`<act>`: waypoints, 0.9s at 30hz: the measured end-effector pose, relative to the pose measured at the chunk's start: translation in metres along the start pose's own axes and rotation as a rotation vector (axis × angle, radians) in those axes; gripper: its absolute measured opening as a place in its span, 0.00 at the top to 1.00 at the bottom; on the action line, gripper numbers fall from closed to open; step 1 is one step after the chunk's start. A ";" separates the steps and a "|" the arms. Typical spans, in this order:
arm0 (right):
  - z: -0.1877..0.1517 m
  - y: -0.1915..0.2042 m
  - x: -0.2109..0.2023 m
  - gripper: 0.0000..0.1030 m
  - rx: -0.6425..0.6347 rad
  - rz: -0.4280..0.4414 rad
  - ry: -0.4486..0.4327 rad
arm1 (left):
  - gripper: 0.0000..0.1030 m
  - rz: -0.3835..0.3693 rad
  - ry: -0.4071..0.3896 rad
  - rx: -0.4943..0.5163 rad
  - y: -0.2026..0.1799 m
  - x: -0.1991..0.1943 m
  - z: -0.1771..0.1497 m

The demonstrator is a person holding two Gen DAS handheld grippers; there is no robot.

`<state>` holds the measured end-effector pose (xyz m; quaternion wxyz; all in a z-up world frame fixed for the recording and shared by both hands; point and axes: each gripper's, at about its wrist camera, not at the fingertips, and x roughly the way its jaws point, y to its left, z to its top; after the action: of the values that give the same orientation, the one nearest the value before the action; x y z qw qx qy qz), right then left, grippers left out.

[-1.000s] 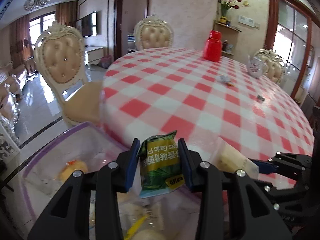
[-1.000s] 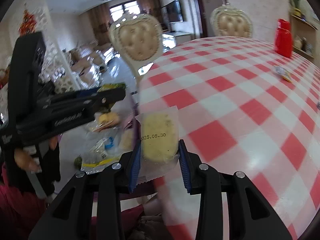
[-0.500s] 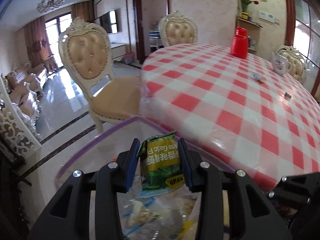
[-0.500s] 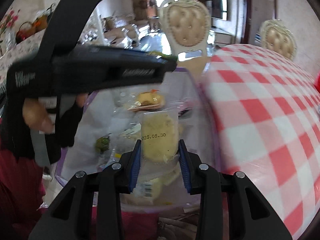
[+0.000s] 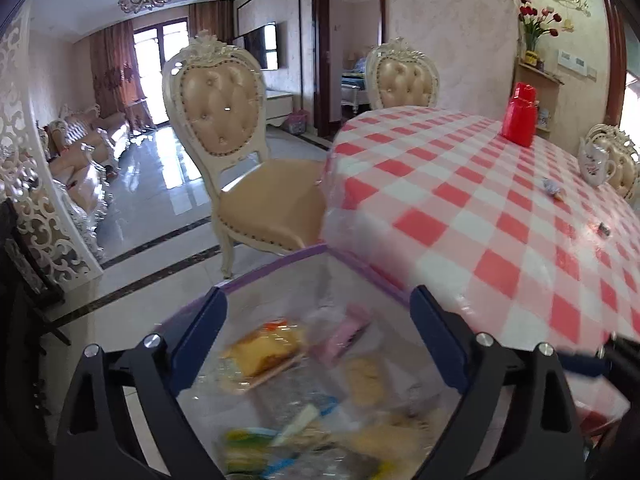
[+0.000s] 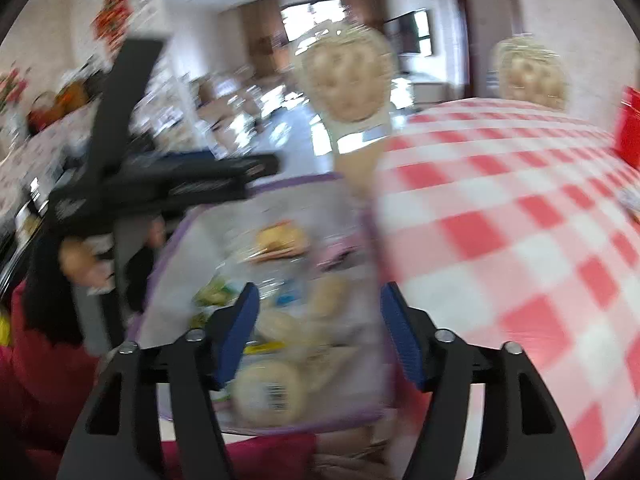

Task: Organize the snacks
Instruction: 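Open both tools over the container to drop the two bags, then grasp the orange-edged candy packet with the left tool while the right tool grasps the small white box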

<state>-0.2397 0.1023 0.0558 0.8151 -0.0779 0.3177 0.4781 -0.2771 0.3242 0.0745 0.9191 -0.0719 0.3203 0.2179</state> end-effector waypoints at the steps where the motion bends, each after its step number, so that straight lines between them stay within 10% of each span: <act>1: 0.001 -0.015 -0.010 0.20 0.027 -0.033 -0.033 | 0.08 -0.042 0.001 -0.014 -0.010 -0.001 0.003; 10: -0.007 -0.198 -0.100 0.16 0.383 -0.393 -0.137 | 0.03 -0.379 0.041 0.092 -0.170 0.024 0.045; 18: -0.032 -0.357 -0.153 0.16 0.623 -0.578 -0.199 | 0.03 -0.425 0.152 -0.010 -0.307 0.102 0.087; 27: -0.025 -0.432 -0.105 0.36 0.659 -0.623 -0.050 | 0.03 -0.377 0.158 -0.167 -0.381 0.188 0.102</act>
<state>0.0720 -0.2140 0.0221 0.9088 0.1053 0.3945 0.0855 0.0814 0.0779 0.0352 0.9064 -0.2233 0.3532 0.0616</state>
